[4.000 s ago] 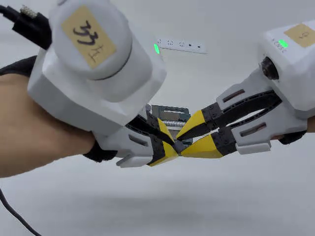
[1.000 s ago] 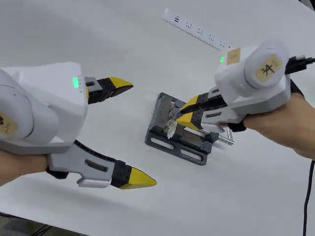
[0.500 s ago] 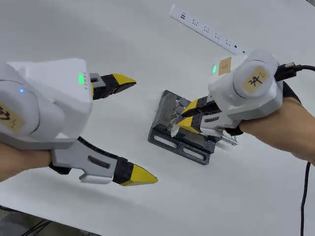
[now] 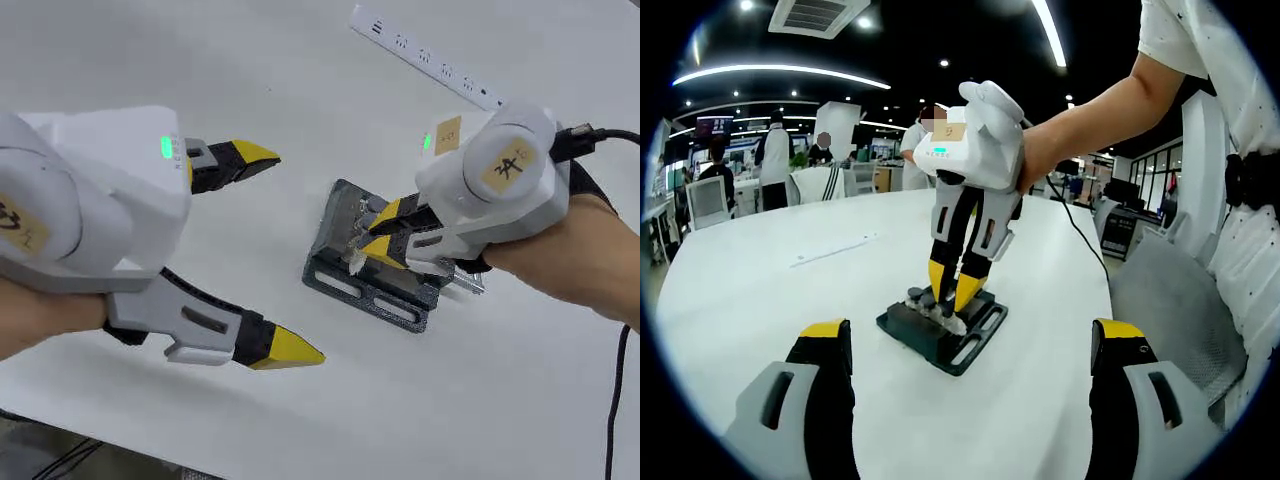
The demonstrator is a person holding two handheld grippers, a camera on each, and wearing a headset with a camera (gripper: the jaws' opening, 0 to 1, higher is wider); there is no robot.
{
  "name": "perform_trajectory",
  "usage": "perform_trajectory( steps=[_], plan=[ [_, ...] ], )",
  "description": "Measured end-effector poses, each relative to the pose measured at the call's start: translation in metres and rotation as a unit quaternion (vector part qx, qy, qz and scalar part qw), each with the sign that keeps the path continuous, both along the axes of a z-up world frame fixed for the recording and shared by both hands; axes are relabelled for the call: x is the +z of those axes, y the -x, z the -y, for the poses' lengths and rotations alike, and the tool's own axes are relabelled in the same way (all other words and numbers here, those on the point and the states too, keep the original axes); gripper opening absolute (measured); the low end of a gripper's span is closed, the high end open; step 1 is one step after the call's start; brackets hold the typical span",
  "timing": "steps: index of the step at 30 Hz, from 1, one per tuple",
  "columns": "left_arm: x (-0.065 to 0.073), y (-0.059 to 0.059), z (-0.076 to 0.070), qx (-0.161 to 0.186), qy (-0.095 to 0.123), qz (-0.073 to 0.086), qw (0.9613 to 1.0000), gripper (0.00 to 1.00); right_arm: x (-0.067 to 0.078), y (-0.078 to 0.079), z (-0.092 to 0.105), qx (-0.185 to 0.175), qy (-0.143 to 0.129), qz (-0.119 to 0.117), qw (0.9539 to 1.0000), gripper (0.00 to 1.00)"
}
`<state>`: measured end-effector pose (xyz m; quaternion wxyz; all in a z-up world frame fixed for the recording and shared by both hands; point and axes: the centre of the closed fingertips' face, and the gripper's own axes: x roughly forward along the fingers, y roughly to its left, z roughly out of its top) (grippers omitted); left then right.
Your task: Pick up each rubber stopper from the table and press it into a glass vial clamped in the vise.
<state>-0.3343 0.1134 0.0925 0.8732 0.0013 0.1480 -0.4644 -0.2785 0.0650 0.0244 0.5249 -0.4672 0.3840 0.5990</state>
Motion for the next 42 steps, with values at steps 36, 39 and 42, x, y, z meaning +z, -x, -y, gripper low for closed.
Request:
perform_trajectory(
  steps=[36, 39, 42],
  plan=[
    [0.0018, -0.0061, 0.0006, 0.003, 0.006, 0.0, 1.0, 0.98, -0.0026, -0.0003, -0.0025, 0.026, 0.042, 0.014, 0.9987, 0.03],
    [0.0021, -0.0063, 0.0016, 0.003, 0.006, 0.0, 1.0, 0.98, -0.0021, -0.0002, -0.0015, 0.033, 0.038, 0.016, 0.9986, 0.05],
    [0.0032, -0.0059, 0.0026, 0.002, 0.004, 0.0, 1.0, 0.98, -0.0014, -0.0011, -0.001, 0.033, 0.031, 0.015, 0.9988, 0.06]
  ],
)
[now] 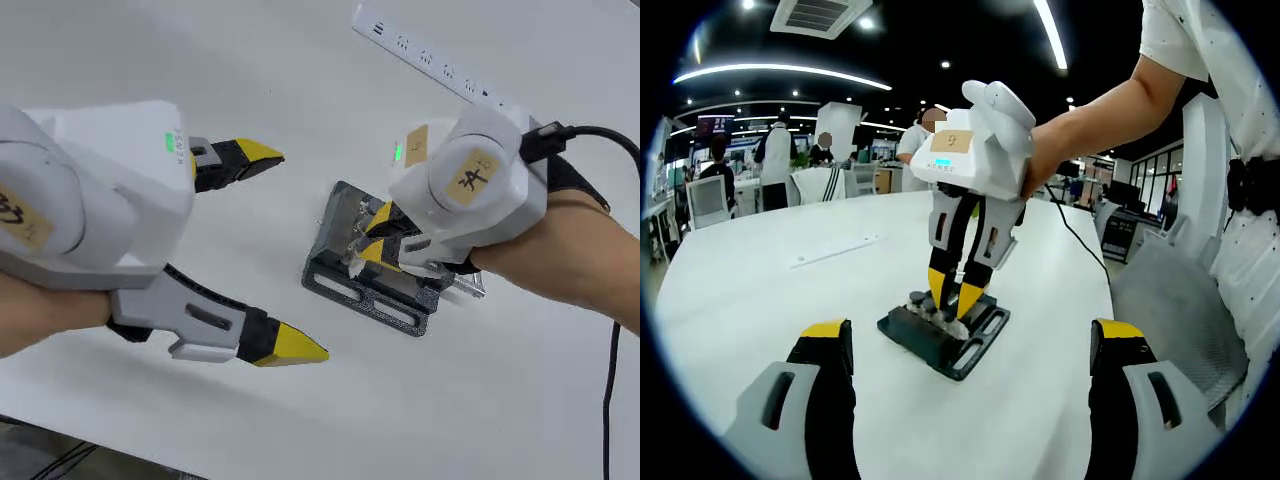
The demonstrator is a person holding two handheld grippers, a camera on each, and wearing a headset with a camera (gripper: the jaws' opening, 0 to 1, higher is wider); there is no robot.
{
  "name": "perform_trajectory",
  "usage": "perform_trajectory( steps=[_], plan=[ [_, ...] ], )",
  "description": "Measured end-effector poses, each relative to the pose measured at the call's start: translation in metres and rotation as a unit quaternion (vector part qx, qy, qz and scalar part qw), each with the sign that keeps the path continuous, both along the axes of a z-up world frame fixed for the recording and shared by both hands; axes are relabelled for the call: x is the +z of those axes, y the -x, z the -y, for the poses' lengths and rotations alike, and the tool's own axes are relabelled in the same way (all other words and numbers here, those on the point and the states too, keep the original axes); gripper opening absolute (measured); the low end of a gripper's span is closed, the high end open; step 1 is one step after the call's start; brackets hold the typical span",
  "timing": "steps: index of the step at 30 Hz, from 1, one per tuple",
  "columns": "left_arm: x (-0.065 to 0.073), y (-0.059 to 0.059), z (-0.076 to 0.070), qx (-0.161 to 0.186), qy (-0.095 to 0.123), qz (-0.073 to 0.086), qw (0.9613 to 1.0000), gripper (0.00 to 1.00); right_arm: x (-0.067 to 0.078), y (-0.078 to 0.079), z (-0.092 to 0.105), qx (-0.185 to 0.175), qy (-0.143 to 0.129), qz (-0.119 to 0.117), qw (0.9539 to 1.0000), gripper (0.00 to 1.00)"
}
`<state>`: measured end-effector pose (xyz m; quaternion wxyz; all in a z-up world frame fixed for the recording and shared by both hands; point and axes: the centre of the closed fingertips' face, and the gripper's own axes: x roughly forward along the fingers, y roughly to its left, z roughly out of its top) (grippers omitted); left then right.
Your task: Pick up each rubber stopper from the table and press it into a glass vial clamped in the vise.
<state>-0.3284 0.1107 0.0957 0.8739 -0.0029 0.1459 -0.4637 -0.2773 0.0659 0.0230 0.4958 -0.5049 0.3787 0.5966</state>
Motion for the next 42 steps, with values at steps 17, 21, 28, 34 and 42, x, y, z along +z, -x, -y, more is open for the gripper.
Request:
perform_trajectory(
  steps=[17, 21, 28, 34, 42],
  plan=[
    [-0.009, 0.003, -0.003, -0.003, -0.01, -0.009, 0.9999, 0.98, 0.016, 0.003, -0.005, -0.02, -0.047, -0.017, 0.9985, 0.12],
    [-0.013, 0.004, -0.002, -0.007, -0.014, -0.011, 0.9998, 0.98, 0.022, 0.0, -0.005, -0.052, -0.072, -0.037, 0.9954, 0.06],
    [-0.027, 0.006, -0.004, -0.019, -0.039, -0.014, 0.999, 0.99, 0.023, -0.004, -0.002, -0.069, -0.081, -0.041, 0.9934, 0.0],
    [-0.031, 0.006, -0.004, -0.027, -0.051, -0.016, 0.9982, 0.99, 0.018, 0.001, -0.001, -0.068, -0.078, -0.05, 0.9934, 0.0],
    [-0.035, 0.006, -0.005, -0.029, -0.053, -0.021, 0.998, 0.99, 0.011, 0.0, -0.002, -0.066, -0.075, -0.053, 0.9936, 0.0]
  ],
)
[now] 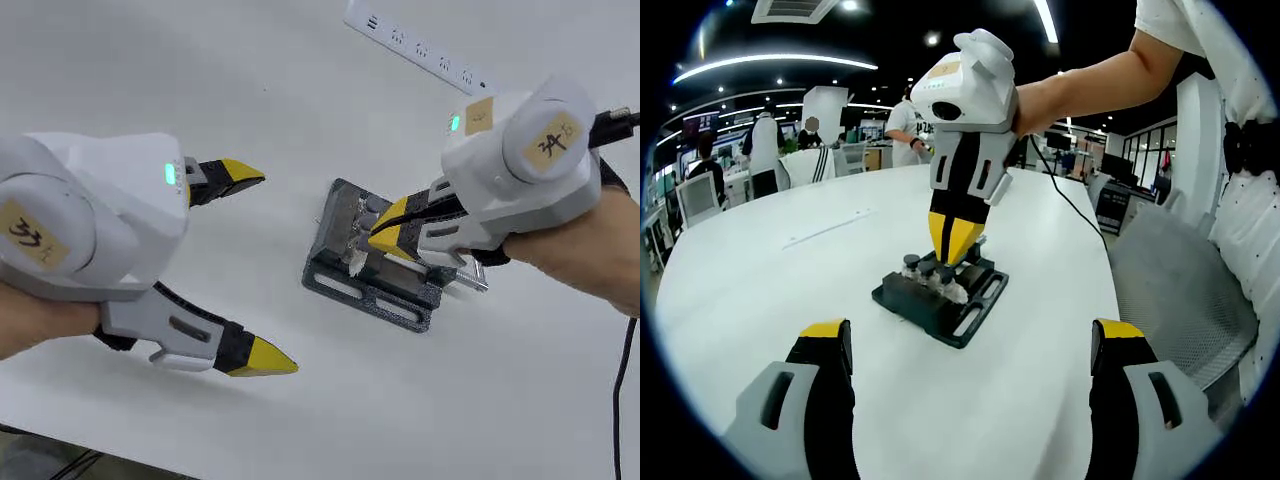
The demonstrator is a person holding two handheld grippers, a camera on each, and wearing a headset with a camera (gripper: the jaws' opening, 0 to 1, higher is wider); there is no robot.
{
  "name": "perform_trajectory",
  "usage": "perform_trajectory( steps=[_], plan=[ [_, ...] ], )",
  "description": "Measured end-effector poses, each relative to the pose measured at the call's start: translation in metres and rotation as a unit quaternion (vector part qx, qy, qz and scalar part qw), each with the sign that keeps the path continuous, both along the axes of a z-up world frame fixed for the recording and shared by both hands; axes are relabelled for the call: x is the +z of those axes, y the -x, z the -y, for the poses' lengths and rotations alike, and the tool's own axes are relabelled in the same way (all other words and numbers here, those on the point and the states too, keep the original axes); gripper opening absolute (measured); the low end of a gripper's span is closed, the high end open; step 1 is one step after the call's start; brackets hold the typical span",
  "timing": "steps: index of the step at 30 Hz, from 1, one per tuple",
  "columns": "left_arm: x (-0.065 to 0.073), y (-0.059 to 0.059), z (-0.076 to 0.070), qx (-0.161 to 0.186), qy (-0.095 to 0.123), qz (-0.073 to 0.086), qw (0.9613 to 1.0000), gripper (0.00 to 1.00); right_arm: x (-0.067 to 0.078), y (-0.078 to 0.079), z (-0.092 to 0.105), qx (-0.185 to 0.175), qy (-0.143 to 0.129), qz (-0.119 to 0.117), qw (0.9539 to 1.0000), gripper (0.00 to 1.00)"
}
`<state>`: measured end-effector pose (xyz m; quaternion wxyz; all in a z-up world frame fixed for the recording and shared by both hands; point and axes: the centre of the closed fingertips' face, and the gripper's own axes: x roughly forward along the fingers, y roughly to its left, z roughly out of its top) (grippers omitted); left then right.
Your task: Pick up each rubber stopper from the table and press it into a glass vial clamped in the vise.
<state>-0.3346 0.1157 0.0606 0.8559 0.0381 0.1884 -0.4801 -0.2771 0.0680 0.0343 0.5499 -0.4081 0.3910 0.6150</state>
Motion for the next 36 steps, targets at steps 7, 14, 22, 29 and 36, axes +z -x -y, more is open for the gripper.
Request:
perform_trajectory(
  steps=[7, 14, 22, 29, 36],
  plan=[
    [0.0004, -0.001, 0.0006, 0.0, 0.002, -0.001, 1.0, 0.99, -0.0059, 0.0007, -0.0003, 0.003, 0.004, -0.003, 1.0, 0.0],
    [0.0012, -0.0024, 0.0006, 0.003, 0.005, -0.001, 1.0, 0.98, -0.0089, -0.0002, -0.0004, 0.016, 0.01, 0.01, 0.9998, 0.0],
    [0.002, -0.005, 0.002, 0.004, 0.008, 0.001, 1.0, 0.98, -0.0078, 0.0001, -0.0015, 0.036, 0.025, 0.021, 0.9988, 0.0],
    [0.0024, -0.0059, 0.0012, 0.006, 0.011, 0.002, 0.9999, 0.98, -0.0086, 0.0003, -0.0017, 0.037, 0.035, 0.012, 0.9986, 0.0],
    [0.0039, -0.0073, -0.0001, 0.011, 0.013, 0.005, 0.9998, 0.97, -0.0086, 0.0012, -0.0009, 0.037, 0.032, 0.024, 0.9985, 0.0]
  ],
)
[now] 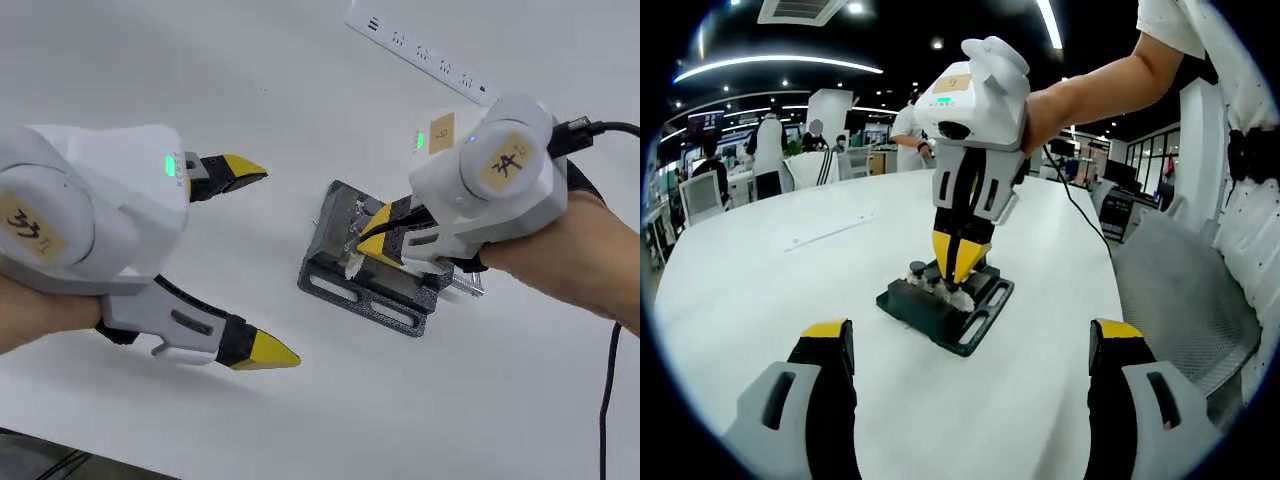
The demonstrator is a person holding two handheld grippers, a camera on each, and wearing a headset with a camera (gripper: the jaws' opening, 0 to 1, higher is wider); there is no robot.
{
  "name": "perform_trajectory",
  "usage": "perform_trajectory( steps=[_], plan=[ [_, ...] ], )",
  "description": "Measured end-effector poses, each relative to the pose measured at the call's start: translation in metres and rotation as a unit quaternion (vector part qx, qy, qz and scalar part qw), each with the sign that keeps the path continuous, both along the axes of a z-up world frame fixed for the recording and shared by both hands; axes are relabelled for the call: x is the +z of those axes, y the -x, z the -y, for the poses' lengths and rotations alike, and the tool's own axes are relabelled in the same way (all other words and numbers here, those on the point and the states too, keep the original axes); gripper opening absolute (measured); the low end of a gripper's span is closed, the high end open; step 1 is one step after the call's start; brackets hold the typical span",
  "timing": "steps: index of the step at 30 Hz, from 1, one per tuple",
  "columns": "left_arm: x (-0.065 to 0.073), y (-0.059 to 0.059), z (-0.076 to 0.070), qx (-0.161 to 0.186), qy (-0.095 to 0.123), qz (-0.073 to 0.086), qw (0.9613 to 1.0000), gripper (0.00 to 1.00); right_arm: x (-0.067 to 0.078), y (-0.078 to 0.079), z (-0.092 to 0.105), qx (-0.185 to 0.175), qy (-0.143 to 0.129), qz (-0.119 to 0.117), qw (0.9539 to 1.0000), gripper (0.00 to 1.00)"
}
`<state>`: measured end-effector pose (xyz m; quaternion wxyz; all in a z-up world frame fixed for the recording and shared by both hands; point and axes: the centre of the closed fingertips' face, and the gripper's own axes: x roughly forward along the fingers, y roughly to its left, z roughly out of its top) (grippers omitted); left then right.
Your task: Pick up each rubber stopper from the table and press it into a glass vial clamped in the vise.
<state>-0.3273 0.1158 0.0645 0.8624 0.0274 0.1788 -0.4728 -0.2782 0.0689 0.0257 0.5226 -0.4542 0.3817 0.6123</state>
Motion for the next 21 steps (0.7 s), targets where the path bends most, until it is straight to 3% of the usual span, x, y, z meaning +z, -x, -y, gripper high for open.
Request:
perform_trajectory(
  steps=[21],
  plan=[
    [0.0051, -0.0049, 0.0003, 0.004, 0.004, 0.002, 1.0, 0.96, -0.0011, -0.0016, 0.0014, -0.034, -0.066, 0.004, 0.9972, 0.0]
  ],
)
